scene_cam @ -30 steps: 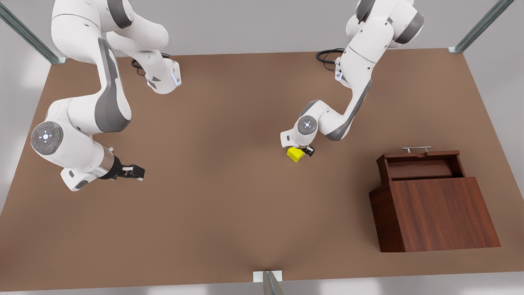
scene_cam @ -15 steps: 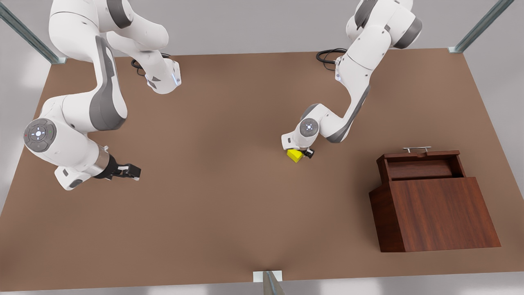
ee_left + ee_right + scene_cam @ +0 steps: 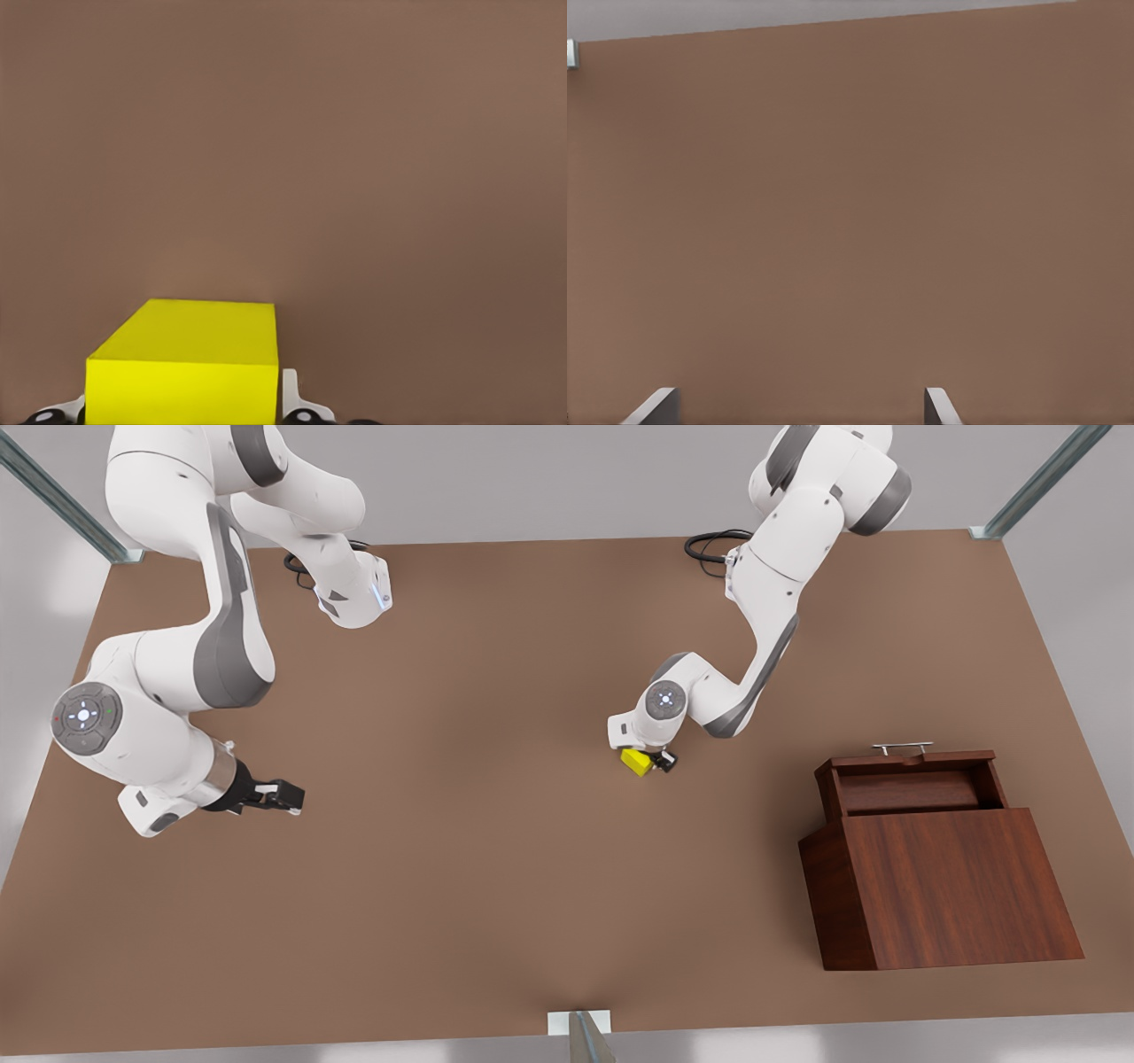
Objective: Open the drawer with left arm, place the square in the middle with right arm, and place the square in the drawer with left arm
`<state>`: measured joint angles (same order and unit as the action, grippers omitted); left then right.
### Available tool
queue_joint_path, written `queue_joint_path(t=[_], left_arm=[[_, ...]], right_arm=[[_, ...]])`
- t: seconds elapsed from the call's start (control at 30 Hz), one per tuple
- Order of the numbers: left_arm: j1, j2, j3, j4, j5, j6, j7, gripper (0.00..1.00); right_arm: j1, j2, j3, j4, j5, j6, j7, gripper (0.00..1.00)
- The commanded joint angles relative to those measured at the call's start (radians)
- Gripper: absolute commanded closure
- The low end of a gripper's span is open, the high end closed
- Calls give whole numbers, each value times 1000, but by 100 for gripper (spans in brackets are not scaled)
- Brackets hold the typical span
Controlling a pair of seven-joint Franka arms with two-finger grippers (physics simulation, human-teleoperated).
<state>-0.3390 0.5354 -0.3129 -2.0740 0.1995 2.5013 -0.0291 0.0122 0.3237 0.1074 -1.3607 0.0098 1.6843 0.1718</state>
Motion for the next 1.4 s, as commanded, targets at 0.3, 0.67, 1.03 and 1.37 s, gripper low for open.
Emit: queue_joint_path(t=[0.3,0.67,1.03,1.37], left_arm=[[9,-8,0,2,-11,-7,-12,22],[23,-6,0,3,-8,-2,-12,19],[29,-9,2,6,-9,-13,-14,22],[29,-2,2,6,-8,-13,-14,27]], right_arm=[[0,0,0,3,-4,2,-2,0],[-3,-3,-3,17,-4,-17,-2,0],[-6,0,-3,15,4,-17,-3,0],[-6,0,-3,15,7,-17,-3,0]])
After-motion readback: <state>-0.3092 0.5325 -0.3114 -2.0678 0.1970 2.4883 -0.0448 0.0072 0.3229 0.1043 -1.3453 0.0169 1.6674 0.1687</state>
